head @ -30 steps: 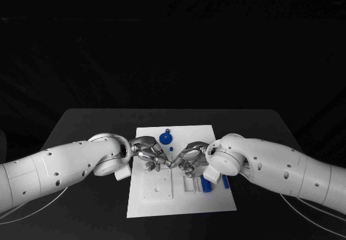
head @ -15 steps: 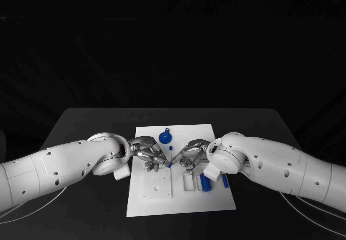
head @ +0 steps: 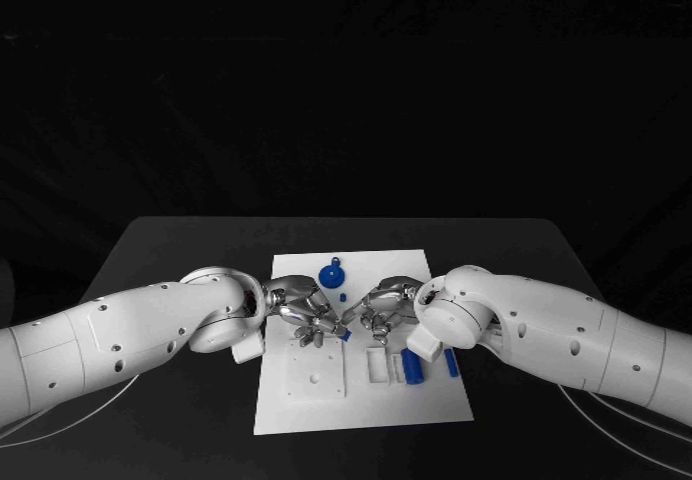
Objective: Assemble the parts on the task board
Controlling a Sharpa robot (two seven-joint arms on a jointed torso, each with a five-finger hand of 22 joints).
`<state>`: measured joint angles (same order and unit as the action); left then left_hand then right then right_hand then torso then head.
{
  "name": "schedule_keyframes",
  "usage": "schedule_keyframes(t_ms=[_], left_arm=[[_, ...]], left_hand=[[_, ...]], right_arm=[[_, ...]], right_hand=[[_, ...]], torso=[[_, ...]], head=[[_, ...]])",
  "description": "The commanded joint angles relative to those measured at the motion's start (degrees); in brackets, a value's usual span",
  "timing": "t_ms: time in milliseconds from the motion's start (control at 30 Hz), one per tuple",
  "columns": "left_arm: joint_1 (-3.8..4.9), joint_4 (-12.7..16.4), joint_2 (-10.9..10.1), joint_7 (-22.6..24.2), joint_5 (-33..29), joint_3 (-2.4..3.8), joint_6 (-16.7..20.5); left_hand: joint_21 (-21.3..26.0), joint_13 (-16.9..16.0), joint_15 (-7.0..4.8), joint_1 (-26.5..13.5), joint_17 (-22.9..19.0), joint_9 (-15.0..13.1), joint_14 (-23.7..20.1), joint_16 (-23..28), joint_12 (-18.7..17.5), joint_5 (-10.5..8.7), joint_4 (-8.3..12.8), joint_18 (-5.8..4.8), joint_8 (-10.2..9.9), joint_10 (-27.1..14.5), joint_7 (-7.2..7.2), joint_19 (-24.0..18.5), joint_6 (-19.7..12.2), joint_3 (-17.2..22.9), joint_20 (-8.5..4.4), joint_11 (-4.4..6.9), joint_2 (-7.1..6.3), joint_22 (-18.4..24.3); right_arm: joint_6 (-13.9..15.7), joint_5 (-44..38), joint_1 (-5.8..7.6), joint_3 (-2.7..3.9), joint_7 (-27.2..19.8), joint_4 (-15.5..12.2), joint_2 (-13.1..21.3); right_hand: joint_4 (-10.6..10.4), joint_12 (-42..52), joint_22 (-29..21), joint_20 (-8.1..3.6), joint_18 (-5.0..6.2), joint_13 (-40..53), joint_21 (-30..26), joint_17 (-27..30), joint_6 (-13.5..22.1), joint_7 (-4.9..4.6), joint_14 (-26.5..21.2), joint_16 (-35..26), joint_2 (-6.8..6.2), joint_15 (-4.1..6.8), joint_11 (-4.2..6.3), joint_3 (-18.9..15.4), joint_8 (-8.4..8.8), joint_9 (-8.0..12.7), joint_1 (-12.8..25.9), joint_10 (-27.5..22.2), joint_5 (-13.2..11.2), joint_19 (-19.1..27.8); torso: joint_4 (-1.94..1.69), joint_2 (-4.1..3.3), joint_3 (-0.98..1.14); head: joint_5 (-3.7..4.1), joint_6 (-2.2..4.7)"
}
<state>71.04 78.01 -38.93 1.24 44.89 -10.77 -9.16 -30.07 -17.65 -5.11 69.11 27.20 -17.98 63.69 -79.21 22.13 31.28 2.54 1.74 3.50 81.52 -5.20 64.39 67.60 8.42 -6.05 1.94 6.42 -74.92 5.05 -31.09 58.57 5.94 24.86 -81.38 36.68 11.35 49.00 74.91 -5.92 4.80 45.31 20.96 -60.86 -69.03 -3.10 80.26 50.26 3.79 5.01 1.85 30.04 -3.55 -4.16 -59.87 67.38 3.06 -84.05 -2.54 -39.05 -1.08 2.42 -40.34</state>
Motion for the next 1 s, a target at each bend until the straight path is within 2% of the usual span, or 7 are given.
schedule_keyframes(t_ms=[33, 167, 367, 767, 833, 867, 1000], left_arm=[[0.01, 0.34, -0.29, -1.79, -1.50, 0.03, 2.85], [0.01, 0.70, -0.82, -3.78, -1.78, 0.02, 5.16], [0.03, 1.31, -1.98, -6.99, -1.83, 0.04, 9.18], [1.15, 3.85, -6.26, -12.53, -0.63, 0.06, 19.27], [1.48, 4.42, -7.24, -13.32, -2.16, -0.06, 22.13], [1.58, 4.65, -7.61, -13.64, -2.59, -0.11, 23.31], [1.79, 5.56, -8.78, -15.19, -3.21, -0.50, 26.86]], left_hand=[[-0.51, -0.05, -0.05, -0.06, 0.14, -7.28, 0.63, -0.44, 0.10, 0.31, 0.46, -0.63, 0.41, 0.44, 5.01, 0.17, 7.73, -0.05, -0.26, 0.51, 0.31, -0.98], [-0.86, -0.04, -0.20, -0.13, 0.19, -7.77, 1.16, -0.52, 0.10, 1.01, 0.80, -0.61, 0.41, 1.01, 5.15, 0.52, 8.05, 0.06, -0.41, 0.72, 0.14, -1.01], [-1.55, 0.19, -0.51, -1.20, 0.24, -8.53, 2.43, -0.32, -0.30, 4.59, 1.72, -0.55, 0.32, 2.13, 5.43, 1.23, 8.75, 0.93, -0.77, 1.11, -0.75, -0.99], [-3.23, -0.38, -1.71, -3.11, 2.25, -8.32, 7.18, 0.64, 0.91, 7.95, 3.41, -0.75, 0.27, 5.19, 6.55, 3.60, 12.03, 1.09, -1.89, 2.42, -2.65, -0.91], [-3.93, -0.65, -2.29, -3.19, 5.67, -7.31, 10.16, 0.91, 2.84, 11.18, 3.76, -0.71, 0.20, 5.19, 6.79, 4.91, 12.75, 1.41, -2.47, 2.97, -3.69, -0.88], [-4.02, -0.48, -2.41, -3.26, 6.28, -6.72, 10.70, 1.36, 3.20, 11.53, 3.79, -0.77, 0.23, 5.21, 6.79, 5.20, 12.98, 1.72, -2.59, 3.07, -3.88, -0.86], [-3.63, 0.17, -2.52, -3.32, 8.82, -5.13, 11.54, 2.65, 4.21, 11.42, 3.72, -0.85, 0.20, 5.25, 6.79, 5.78, 13.35, 2.05, -2.75, 3.17, -4.22, -0.93]], right_arm=[[1.96, 0.28, -0.02, 0.02, -1.52, 0.30, 0.43], [3.39, -0.02, -0.02, 0.11, -2.29, 0.51, 1.24], [5.06, -0.63, -0.02, 0.71, -4.91, 0.74, 2.92], [5.82, -2.18, 0.01, 3.18, -14.05, 1.14, 6.89], [5.95, -2.85, 0.11, 3.57, -15.68, 1.71, 7.48], [6.06, -3.05, 0.17, 3.70, -16.28, 1.99, 7.73], [6.83, -3.51, 0.42, 4.12, -18.12, 3.12, 8.53]], right_hand=[[-0.37, -0.15, 2.22, -0.38, -0.56, 0.14, 0.01, 0.00, -0.40, 0.11, 0.51, 0.18, -0.68, 0.07, 0.04, -1.44, -0.14, 0.03, 0.59, 0.44, -0.15, -1.69], [-0.80, -0.27, 2.12, -0.39, -0.49, 0.35, -0.26, 0.06, -0.44, 0.20, 0.60, 0.05, -0.83, 0.10, 0.07, -3.53, -0.14, 0.05, 0.34, 0.48, -0.13, -1.77], [-1.15, -0.41, 2.09, -0.41, -0.46, 0.55, -0.34, 0.16, -0.46, 0.26, 0.70, -0.11, -0.80, 0.13, 0.11, -5.41, -0.12, 0.09, 0.06, 0.59, -0.11, -1.87], [-0.90, -0.53, 2.08, -0.39, -0.20, 0.75, -0.56, 0.13, -0.51, 0.26, 0.82, -0.08, -0.74, 0.15, 0.13, -6.05, -0.11, 0.08, -0.55, 0.68, 0.06, -1.92], [-0.54, -0.57, 2.08, -0.34, -0.14, 0.77, -0.66, 0.19, -0.48, 0.22, 0.77, -0.17, -0.90, 0.13, 0.11, -6.03, -0.11, 0.08, -0.98, 0.63, 1.01, -1.89], [-0.34, -0.66, 1.99, -0.30, -0.14, 0.75, -1.21, 0.37, -0.45, 0.14, 0.61, -0.46, -1.24, 0.07, 0.06, -6.12, -0.13, 0.08, -1.13, 0.55, 4.07, -1.77], [-0.49, -0.71, 2.03, -0.23, -0.09, 0.79, -1.21, 0.39, -0.49, 0.17, 0.62, -0.39, -1.21, 0.04, 0.06, -6.98, -0.12, 0.05, -1.50, 0.55, 4.44, -1.70]], torso=[[0.05, 0.02, 0.01], [-0.01, -0.01, 0.05], [0.05, 0.01, 0.08], [0.09, 0.16, 0.28], [0.14, 0.26, 0.48], [0.13, 0.31, 0.58], [0.14, 0.43, 0.86]], head=[[-0.15, -0.07], [-0.31, 0.12], [-0.58, 0.31], [-1.54, 0.89], [-1.65, 1.03], [-1.64, 0.91], [-1.69, 0.96]])
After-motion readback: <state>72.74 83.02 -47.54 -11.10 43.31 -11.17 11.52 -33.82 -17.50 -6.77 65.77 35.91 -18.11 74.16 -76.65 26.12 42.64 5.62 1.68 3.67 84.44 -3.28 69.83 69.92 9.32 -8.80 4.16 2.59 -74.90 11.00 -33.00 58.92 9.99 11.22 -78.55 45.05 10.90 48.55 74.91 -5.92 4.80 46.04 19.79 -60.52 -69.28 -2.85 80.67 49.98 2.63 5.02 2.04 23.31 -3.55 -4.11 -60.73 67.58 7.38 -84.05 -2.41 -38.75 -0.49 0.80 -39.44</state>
